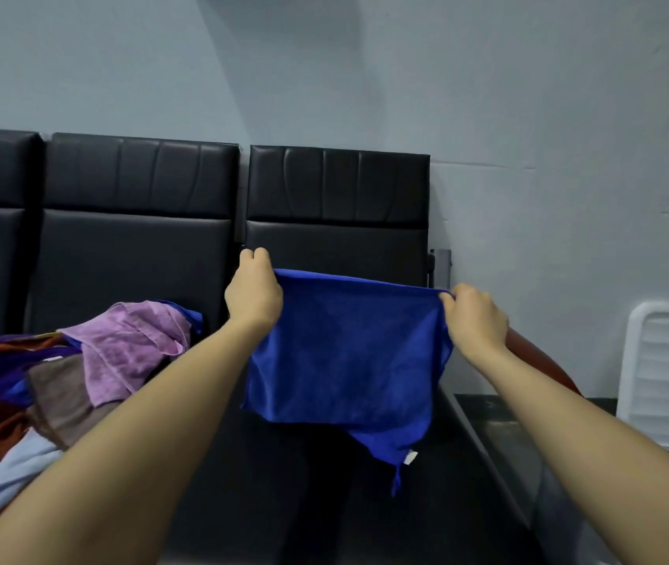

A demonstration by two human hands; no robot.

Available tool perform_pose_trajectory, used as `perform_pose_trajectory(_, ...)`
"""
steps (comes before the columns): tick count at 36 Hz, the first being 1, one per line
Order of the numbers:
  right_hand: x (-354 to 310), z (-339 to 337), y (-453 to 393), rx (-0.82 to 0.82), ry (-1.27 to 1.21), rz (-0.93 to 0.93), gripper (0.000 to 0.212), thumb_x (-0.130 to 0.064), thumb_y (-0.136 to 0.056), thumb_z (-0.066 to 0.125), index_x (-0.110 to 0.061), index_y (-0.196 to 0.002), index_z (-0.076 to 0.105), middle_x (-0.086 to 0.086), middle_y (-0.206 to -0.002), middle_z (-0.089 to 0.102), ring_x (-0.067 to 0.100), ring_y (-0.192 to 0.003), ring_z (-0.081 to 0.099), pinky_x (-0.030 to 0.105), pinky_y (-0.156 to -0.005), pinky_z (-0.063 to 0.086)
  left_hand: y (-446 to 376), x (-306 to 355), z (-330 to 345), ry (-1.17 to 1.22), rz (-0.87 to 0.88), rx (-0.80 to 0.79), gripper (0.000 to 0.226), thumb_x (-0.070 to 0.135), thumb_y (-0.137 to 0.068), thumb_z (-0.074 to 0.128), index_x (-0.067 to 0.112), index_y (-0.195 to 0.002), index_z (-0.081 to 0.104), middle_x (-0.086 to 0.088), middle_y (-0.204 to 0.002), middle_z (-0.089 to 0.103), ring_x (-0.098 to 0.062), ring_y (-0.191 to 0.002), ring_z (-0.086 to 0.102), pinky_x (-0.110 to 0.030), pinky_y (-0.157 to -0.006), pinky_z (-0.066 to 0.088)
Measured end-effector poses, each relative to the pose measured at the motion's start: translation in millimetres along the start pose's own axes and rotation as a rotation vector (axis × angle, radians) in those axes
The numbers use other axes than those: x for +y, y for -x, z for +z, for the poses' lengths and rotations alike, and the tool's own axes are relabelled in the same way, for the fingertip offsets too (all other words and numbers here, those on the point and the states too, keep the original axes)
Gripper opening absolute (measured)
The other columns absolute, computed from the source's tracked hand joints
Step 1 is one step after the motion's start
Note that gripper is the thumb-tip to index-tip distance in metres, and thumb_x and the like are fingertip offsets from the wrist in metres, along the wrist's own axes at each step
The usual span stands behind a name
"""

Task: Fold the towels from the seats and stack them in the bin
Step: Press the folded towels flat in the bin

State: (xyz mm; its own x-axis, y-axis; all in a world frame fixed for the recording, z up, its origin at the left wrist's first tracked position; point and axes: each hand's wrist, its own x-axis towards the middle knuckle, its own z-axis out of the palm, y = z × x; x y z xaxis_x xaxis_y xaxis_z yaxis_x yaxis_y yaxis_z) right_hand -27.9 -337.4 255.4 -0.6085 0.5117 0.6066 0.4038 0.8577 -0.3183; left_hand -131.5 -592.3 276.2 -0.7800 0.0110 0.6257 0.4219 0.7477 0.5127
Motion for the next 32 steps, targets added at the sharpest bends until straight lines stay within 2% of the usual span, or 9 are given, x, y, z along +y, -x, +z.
perform_pose_trajectory(5,-3.0,-9.4,2.5,-0.023,0.079,-0.044,0.017,-0.006,-0.095,0.039,-0.004,-0.102,0.054,0.014,-0.106,0.058,0.035,-0.09,0.058,0.034,-0.066,0.038,-2.1,-4.4,-10.0,-0.259,0.109,-0.042,0.021,-0.008,-0.088,0.044,0.003,-0.105,0.045,-0.014,-0.107,0.049,-0.028,-0.071,0.049,-0.035,-0.057,0.035)
perform_pose_trajectory(8,-5.6,-14.0,4.0,-0.013,0.093,-0.065,0.018,-0.006,-0.095,0.041,-0.004,-0.106,0.055,0.012,-0.113,0.051,0.031,-0.09,0.057,0.036,-0.067,0.04,-0.8,-9.7,-13.4,-0.432,0.197,-0.05,0.029,-0.009,-0.086,0.051,0.004,-0.111,0.044,-0.012,-0.105,0.05,-0.022,-0.064,0.043,-0.029,-0.048,0.027)
perform_pose_trajectory(11,-5.6,-16.4,4.9,0.003,0.121,-0.041,0.018,-0.01,-0.098,0.041,-0.005,-0.111,0.053,0.013,-0.116,0.047,0.028,-0.086,0.056,0.037,-0.066,0.042,0.3,-13.7,-16.6,-0.449,0.185,-0.053,0.026,-0.008,-0.086,0.05,0.004,-0.107,0.044,-0.013,-0.103,0.05,-0.023,-0.063,0.044,-0.032,-0.052,0.033)
perform_pose_trajectory(16,-3.0,-11.1,4.2,0.06,-0.046,0.029,0.028,-0.021,-0.102,0.035,-0.004,-0.109,0.056,0.015,-0.112,0.05,0.03,-0.08,0.053,0.036,-0.067,0.038,-1.2,-13.1,-20.9,-0.215,0.04,-0.032,0.02,-0.01,-0.088,0.043,0.003,-0.104,0.045,-0.017,-0.108,0.048,-0.029,-0.072,0.045,-0.038,-0.064,0.036)
perform_pose_trajectory(19,-4.3,-0.8,-2.2,0.104,-0.301,0.159,0.027,-0.02,-0.1,0.038,-0.008,-0.106,0.061,0.016,-0.107,0.058,0.036,-0.085,0.06,0.04,-0.074,0.05,-2.6,-9.6,-20.8,-0.107,-0.005,-0.02,0.02,-0.008,-0.09,0.038,0.001,-0.105,0.048,-0.018,-0.111,0.047,-0.027,-0.075,0.043,-0.038,-0.068,0.036)
perform_pose_trajectory(22,-8.7,8.1,-7.2,0.107,-0.551,0.303,0.024,-0.015,-0.099,0.038,-0.012,-0.101,0.062,0.016,-0.097,0.064,0.036,-0.072,0.066,0.046,-0.069,0.058,-5.3,-9.5,-16.5,-0.01,-0.025,0.001,0.024,-0.007,-0.091,0.035,0.0,-0.108,0.051,-0.017,-0.115,0.047,-0.026,-0.081,0.043,-0.037,-0.072,0.037)
perform_pose_trajectory(24,-12.9,12.5,-10.9,0.118,-0.676,0.35,0.023,-0.01,-0.098,0.038,-0.011,-0.099,0.061,0.014,-0.094,0.063,0.035,-0.073,0.066,0.048,-0.068,0.058,-8.2,-10.2,-11.2,0.072,-0.061,0.016,0.026,-0.006,-0.091,0.036,0.001,-0.11,0.052,-0.016,-0.117,0.047,-0.025,-0.083,0.043,-0.036,-0.075,0.038)
perform_pose_trajectory(27,-19.8,13.8,-14.0,0.157,-0.734,0.367,0.024,-0.007,-0.098,0.037,-0.009,-0.097,0.061,0.008,-0.093,0.058,0.027,-0.087,0.059,0.039,-0.078,0.052,-13.8,-9.9,-3.0,0.218,-0.151,0.024,0.026,-0.003,-0.093,0.037,0.001,-0.113,0.054,-0.015,-0.122,0.046,-0.02,-0.086,0.041,-0.031,-0.077,0.038)
perform_pose_trajectory(32,-27.6,16.9,-27.1,0.197,-0.844,0.328,0.023,-0.008,-0.1,0.032,-0.009,-0.101,0.055,0.002,-0.091,0.054,0.019,-0.083,0.051,0.03,-0.072,0.04,-31.4,-9.8,11.0,0.42,-0.215,0.036,0.023,-0.002,-0.093,0.037,0.004,-0.108,0.053,-0.013,-0.122,0.049,-0.016,-0.09,0.045,-0.025,-0.078,0.038)
